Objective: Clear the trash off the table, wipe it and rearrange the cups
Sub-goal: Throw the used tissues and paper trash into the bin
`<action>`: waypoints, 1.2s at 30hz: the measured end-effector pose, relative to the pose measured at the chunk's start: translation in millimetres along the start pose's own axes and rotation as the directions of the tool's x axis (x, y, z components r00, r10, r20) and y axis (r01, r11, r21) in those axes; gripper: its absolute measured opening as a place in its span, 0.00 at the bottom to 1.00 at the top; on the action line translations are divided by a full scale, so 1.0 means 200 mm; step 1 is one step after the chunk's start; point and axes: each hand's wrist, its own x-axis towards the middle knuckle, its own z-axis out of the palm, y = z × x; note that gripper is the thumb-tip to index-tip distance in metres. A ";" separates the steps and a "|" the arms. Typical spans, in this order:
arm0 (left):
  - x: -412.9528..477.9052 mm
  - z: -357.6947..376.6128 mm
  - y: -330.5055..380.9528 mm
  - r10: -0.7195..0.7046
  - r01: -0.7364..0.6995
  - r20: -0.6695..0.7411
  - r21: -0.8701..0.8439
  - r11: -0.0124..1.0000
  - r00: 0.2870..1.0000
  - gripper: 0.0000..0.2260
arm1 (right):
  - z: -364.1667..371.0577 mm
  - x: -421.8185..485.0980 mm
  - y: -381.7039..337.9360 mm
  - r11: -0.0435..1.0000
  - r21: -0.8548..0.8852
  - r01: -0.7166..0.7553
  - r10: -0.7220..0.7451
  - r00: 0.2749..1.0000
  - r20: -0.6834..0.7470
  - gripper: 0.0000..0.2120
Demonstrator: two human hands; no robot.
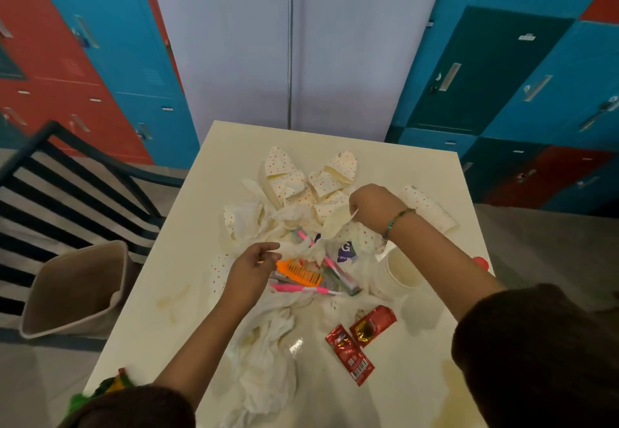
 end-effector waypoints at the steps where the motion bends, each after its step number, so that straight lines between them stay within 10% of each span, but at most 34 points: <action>1: 0.03 0.00 0.01 0.004 -0.004 0.006 0.021 1.000 1.000 0.08 | -0.02 -0.04 -0.01 0.998 0.055 -0.034 0.036 0.999 -0.035 0.12; 11: 0.61 0.37 0.18 0.182 -0.310 0.268 0.591 0.744 0.946 0.15 | -0.07 -0.44 0.04 0.679 0.734 0.011 0.531 0.684 -0.500 0.07; 25: 0.87 0.71 0.02 0.135 -0.467 0.448 0.861 0.201 0.884 0.30 | 0.12 -0.65 0.14 0.168 0.980 0.104 0.822 0.535 -0.197 0.05; 36: 0.46 0.43 0.27 0.285 -0.274 0.046 0.461 0.844 0.957 0.31 | 0.10 -0.63 -0.06 0.136 0.972 0.194 0.763 0.605 -0.228 0.04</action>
